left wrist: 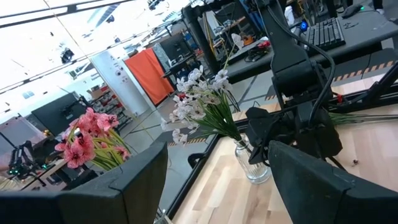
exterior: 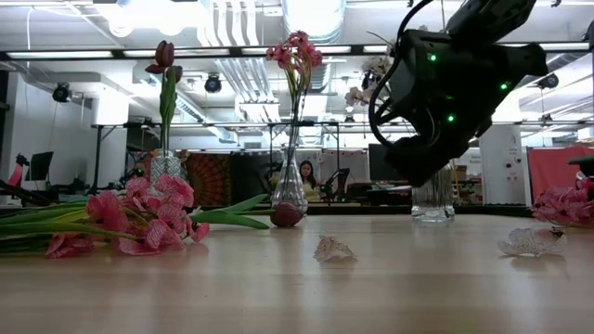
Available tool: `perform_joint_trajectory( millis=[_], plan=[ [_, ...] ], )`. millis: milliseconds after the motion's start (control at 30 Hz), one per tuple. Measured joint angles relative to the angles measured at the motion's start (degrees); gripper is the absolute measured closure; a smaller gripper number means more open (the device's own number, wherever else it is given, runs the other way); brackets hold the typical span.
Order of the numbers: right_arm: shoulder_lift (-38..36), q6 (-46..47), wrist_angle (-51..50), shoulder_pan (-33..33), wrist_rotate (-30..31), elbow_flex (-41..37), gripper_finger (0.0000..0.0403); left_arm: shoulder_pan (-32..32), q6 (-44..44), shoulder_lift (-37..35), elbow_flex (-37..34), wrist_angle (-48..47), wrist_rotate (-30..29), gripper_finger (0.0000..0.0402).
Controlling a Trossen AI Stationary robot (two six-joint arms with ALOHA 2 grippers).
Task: Sort flowers into vase by color
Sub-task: Adjust the right transparent vase, then put the purple tulip into the left transparent vase
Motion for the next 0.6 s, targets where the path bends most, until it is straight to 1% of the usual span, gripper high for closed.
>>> perform_joint_trajectory(
  millis=[400,600],
  plan=[
    [-5.0,0.5,0.5,5.3,-0.3,0.0,0.0394,0.0,-5.3,0.0,0.0,-3.1,-0.1,0.0141],
    [-8.2,1.7,0.5,10.0,-0.9,0.0,0.0394,0.0,-11.5,0.0,0.0,-5.6,0.0,0.0141]
  ],
)
